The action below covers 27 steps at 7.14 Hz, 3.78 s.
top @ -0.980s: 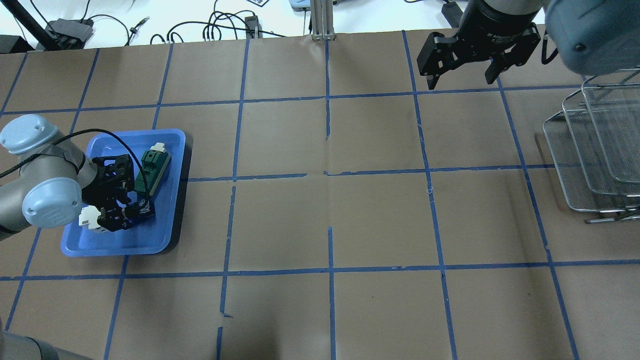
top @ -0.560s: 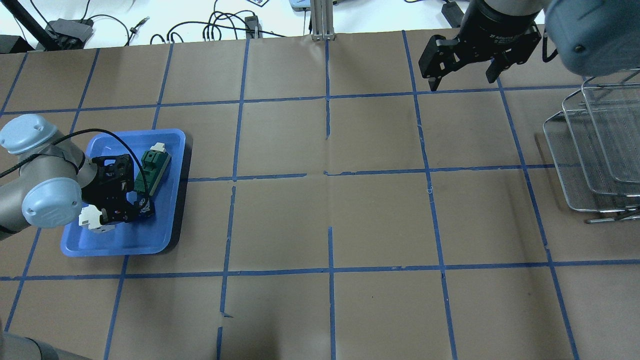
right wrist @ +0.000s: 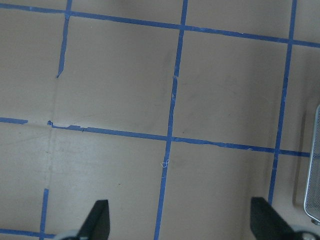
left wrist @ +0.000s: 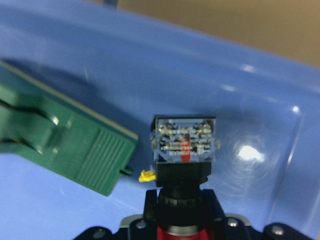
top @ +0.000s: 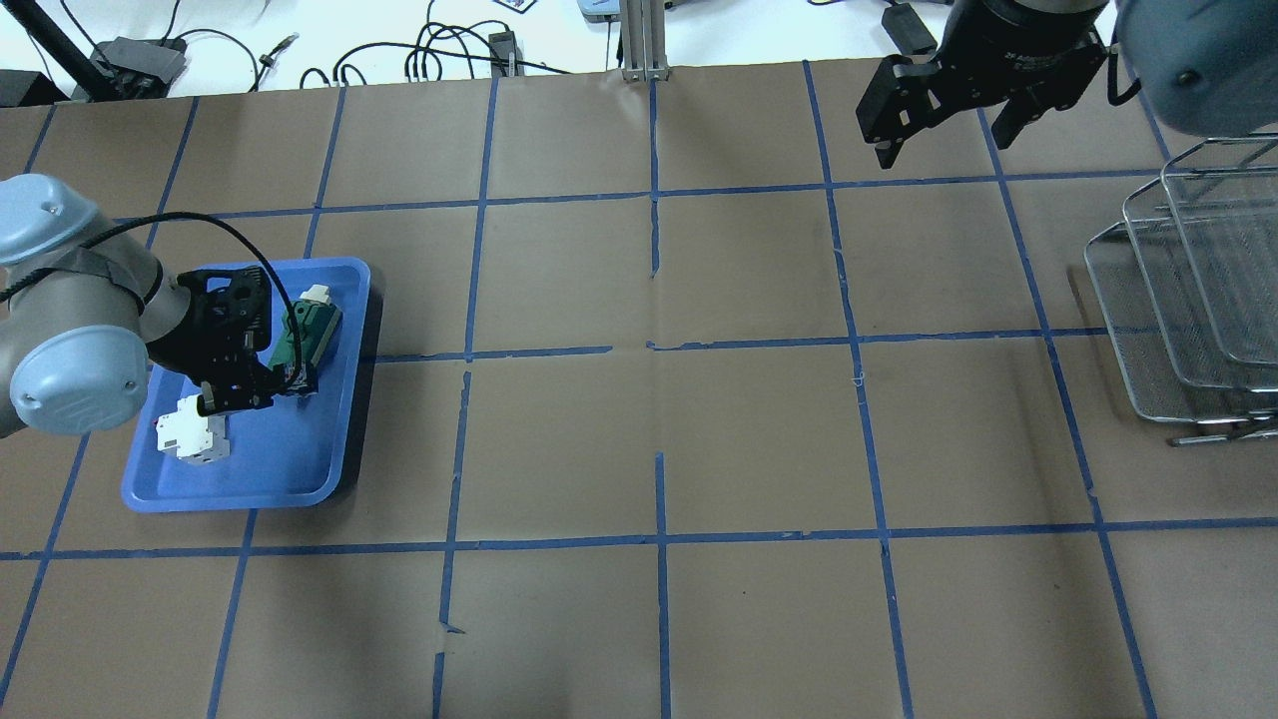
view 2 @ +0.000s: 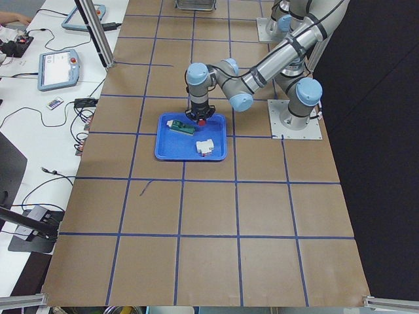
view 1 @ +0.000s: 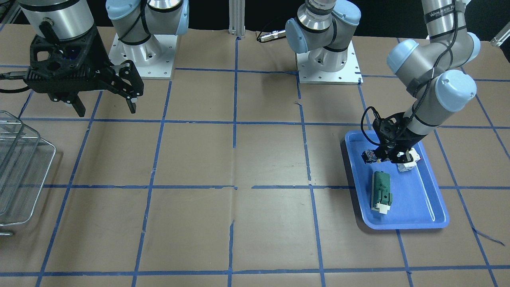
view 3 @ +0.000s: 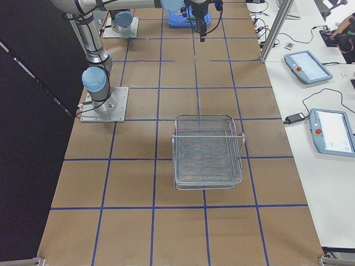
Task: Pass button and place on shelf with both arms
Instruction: 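Lift the push button with the left gripper while the right gripper approaches, then close the right gripper on the push button held by the left gripper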
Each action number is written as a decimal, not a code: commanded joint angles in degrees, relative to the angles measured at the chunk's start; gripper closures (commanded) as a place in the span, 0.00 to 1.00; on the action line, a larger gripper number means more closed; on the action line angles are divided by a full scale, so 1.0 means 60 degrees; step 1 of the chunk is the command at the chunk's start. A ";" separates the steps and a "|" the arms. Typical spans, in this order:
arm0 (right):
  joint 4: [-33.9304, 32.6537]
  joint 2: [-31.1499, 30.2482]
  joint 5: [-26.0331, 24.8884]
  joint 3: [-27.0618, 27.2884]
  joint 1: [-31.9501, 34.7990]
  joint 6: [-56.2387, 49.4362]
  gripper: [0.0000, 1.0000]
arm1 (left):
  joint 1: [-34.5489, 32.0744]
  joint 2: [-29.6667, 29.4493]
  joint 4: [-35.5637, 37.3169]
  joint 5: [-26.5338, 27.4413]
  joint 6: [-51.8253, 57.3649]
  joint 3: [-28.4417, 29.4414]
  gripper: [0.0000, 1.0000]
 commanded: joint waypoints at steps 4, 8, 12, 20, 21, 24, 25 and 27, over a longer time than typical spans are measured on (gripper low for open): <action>0.0670 0.0016 0.2265 0.0091 -0.3422 -0.3010 0.00 | -0.4691 0.0466 -0.2682 -0.1489 -0.3537 0.3154 1.00; 0.4591 0.0119 0.7312 0.0746 -0.4526 -0.3099 0.00 | -0.6278 -0.0003 -0.3557 -0.1491 -0.6492 0.4633 1.00; 0.4851 -0.0057 0.9481 0.2228 -0.4351 -0.3536 0.00 | -0.7057 -0.0195 -0.3869 -0.1537 -0.7141 0.5062 1.00; 0.4718 0.0675 1.0932 0.2872 -0.1933 -0.5243 0.00 | -0.7687 -0.0546 -0.3591 -0.1696 -0.7946 0.5150 1.00; 0.4762 0.0661 1.0961 0.3208 -0.1963 -0.5615 0.00 | -0.7745 -0.0546 -0.3576 -0.1682 -0.7946 0.5150 1.00; 0.5612 0.0309 1.1093 0.3358 -0.1948 -0.5487 0.00 | -0.7746 -0.0517 -0.3576 -0.1667 -0.7946 0.5164 1.00; 0.5569 0.0295 1.1108 0.3315 -0.1948 -0.5472 0.07 | -0.7746 -0.0502 -0.3576 -0.1667 -0.7946 0.5164 1.00; 0.4710 0.0324 1.1021 0.3357 -0.1934 -0.5604 0.38 | -0.7746 -0.0502 -0.3576 -0.1667 -0.7946 0.5164 1.00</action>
